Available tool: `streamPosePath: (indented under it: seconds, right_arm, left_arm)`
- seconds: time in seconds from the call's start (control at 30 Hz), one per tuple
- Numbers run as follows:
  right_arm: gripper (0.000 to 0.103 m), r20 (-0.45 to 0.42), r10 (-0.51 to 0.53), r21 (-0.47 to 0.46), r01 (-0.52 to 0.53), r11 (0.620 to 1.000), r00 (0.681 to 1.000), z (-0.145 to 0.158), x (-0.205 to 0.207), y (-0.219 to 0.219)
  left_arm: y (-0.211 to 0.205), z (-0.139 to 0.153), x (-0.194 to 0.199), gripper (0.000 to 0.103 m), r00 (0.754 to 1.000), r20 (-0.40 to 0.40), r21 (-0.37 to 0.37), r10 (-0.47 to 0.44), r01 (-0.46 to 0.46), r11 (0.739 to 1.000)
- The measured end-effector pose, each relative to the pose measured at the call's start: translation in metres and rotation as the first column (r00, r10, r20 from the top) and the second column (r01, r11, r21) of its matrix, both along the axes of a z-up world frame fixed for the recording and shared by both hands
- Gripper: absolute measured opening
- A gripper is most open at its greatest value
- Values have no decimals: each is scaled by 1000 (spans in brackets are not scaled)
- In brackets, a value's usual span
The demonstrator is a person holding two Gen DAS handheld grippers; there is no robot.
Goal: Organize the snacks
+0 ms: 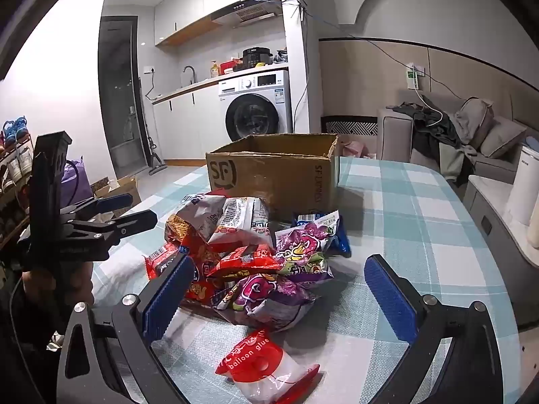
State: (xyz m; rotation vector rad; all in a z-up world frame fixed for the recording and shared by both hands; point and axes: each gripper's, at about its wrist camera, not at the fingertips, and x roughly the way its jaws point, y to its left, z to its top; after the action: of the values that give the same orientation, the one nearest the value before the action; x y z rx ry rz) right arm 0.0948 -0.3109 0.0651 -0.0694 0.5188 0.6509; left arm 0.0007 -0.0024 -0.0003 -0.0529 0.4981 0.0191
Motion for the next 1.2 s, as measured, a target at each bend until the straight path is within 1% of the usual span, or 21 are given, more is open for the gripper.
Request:
streamPosePath:
  seconds: [0.03, 0.07, 0.2, 0.23, 0.37, 0.43, 1.2]
  right_arm:
    - [103, -2, 0, 2, 0, 1000, 1000, 0, 0, 0]
    - [103, -2, 1, 1, -1, 1000, 1000, 0, 0, 0]
    - [103, 4, -2, -6, 2, 1000, 1000, 0, -3, 1]
    - [103, -13, -4, -2, 4, 1000, 1000, 1, 1, 0]
    - [103, -13, 1, -2, -1, 1000, 1000, -2, 2, -1]
    - [103, -13, -1, -4, 1, 1000, 1000, -3, 3, -1]
    - [103, -10, 6, -11, -6, 1000, 1000, -1, 1, 1]
  left_arm:
    - [-2, 0, 0, 102, 1000, 1, 0, 0, 0, 1000]
    - [5, 0, 1, 102, 1000, -9, -39, -3, 2, 999]
    - [7, -1, 5, 102, 1000, -2, -35, -13, 12, 999]
    - [9, -2, 7, 102, 1000, 0, -35, -14, 14, 999]
    - [17, -4, 14, 102, 1000, 2, -40, -19, 19, 999]
    - [5, 0, -2, 102, 1000, 3, -26, -10, 10, 1000]
    - [2, 0, -2, 102, 1000, 3, -21, -16, 16, 1000]
